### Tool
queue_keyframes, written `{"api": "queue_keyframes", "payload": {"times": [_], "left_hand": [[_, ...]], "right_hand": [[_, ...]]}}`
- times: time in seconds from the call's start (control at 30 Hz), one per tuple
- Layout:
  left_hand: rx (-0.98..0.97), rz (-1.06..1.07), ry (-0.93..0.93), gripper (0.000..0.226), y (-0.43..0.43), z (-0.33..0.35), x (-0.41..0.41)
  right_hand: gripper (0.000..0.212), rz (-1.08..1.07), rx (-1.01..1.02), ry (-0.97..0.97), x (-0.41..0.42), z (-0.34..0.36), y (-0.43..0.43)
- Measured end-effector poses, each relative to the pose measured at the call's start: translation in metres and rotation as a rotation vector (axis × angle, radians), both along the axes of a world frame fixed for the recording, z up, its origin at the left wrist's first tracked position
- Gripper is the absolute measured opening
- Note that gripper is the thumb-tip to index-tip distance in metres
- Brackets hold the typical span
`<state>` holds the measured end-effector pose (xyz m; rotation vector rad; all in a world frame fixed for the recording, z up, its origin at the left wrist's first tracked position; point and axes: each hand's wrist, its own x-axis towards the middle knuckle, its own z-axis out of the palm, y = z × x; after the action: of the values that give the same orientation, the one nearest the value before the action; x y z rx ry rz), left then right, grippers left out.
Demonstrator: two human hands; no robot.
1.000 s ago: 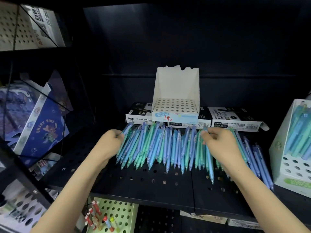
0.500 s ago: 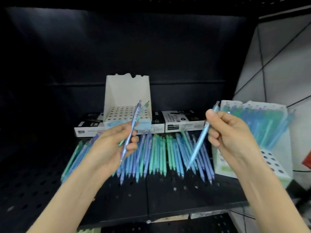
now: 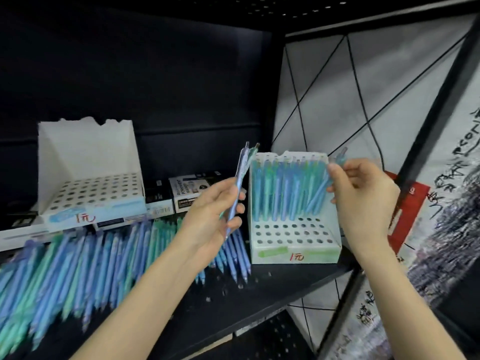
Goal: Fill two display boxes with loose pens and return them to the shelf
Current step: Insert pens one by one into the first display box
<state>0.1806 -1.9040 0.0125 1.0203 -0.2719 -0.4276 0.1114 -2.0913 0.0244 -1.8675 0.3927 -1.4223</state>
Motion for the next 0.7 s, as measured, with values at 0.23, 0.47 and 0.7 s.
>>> {"api": "queue_keyframes", "payload": {"times": [0.23, 0.47, 0.7], "left_hand": [[0.050, -0.039, -0.073, 0.023, 0.001, -0.007, -0.001], [0.092, -0.066, -0.120, 0.022, 0.003, -0.009, -0.006], [0.182, -0.017, -0.333, 0.026, 0.001, -0.013, -0.009]], "right_hand": [[0.010, 0.008, -0.021, 0.135, 0.015, -0.010, -0.005], [0.019, 0.009, -0.042, 0.418, 0.023, -0.019, -0.004], [0.031, 0.185, -0.076, 0.188, 0.000, 0.003, 0.045]]}}
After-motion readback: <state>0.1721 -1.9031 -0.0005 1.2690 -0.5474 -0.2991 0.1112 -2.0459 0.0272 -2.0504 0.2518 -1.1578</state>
